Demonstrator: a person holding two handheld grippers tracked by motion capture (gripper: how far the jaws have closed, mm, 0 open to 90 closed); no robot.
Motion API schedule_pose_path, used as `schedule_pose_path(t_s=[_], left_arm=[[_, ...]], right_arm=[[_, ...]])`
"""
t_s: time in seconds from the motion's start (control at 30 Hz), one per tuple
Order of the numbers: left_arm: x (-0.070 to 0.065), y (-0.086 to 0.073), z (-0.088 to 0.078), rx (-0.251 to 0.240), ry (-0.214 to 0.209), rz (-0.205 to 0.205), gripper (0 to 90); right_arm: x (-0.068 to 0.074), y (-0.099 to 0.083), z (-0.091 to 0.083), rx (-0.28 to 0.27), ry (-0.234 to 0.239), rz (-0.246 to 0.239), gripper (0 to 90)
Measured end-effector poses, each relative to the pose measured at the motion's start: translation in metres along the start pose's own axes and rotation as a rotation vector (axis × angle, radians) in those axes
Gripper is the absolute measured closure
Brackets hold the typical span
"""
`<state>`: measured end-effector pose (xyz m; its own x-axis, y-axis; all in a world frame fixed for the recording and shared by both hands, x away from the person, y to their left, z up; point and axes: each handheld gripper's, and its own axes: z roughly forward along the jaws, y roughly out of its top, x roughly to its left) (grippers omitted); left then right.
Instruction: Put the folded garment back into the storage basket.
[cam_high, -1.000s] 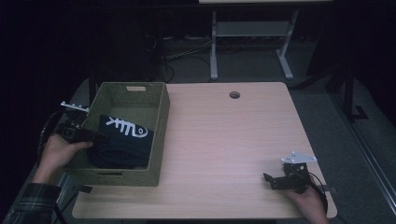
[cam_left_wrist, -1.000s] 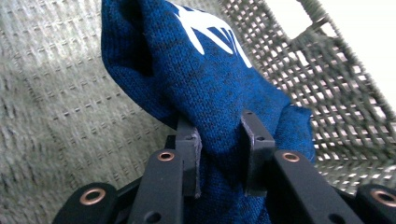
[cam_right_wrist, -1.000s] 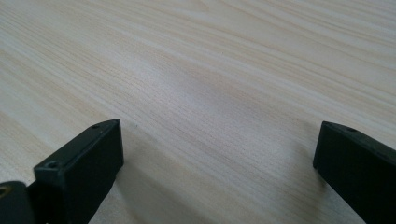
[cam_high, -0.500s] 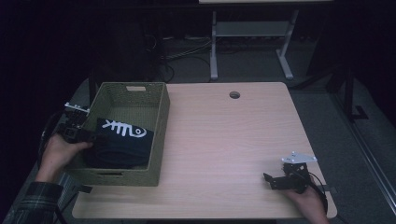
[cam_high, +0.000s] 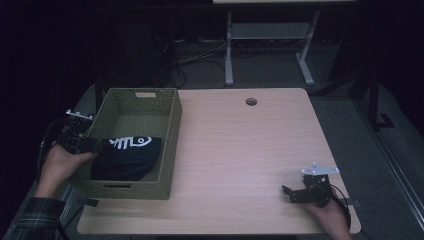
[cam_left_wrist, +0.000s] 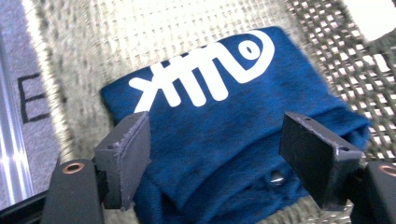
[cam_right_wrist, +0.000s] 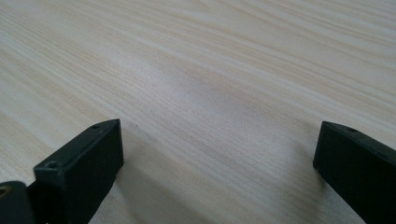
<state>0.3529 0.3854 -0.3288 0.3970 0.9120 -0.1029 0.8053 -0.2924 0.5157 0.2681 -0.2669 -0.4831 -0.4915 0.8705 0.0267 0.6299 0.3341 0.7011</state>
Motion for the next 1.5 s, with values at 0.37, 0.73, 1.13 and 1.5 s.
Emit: schedule_pose_path(t_s=[0.37, 0.73, 1.13, 1.5], left_arm=[[-0.048, 0.018, -0.006, -0.116, -0.098, 0.062, 21.0], [-0.101, 0.029, 0.005, -0.223, -0.19, 0.124, 16.9], [-0.155, 0.034, 0.035, -0.268, -0.261, 0.191, 15.7], [-0.202, 0.034, 0.06, -0.28, -0.299, 0.246, 14.6]], right_arm=[[0.0, 0.0, 0.0, 0.0, 0.0, -0.001, 1.4], [0.0, 0.0, 0.0, -0.001, -0.003, 0.0, 1.4], [0.0, 0.0, 0.0, -0.001, 0.001, 0.0, 1.4], [0.0, 0.0, 0.0, -0.001, 0.001, 0.0, 1.4]])
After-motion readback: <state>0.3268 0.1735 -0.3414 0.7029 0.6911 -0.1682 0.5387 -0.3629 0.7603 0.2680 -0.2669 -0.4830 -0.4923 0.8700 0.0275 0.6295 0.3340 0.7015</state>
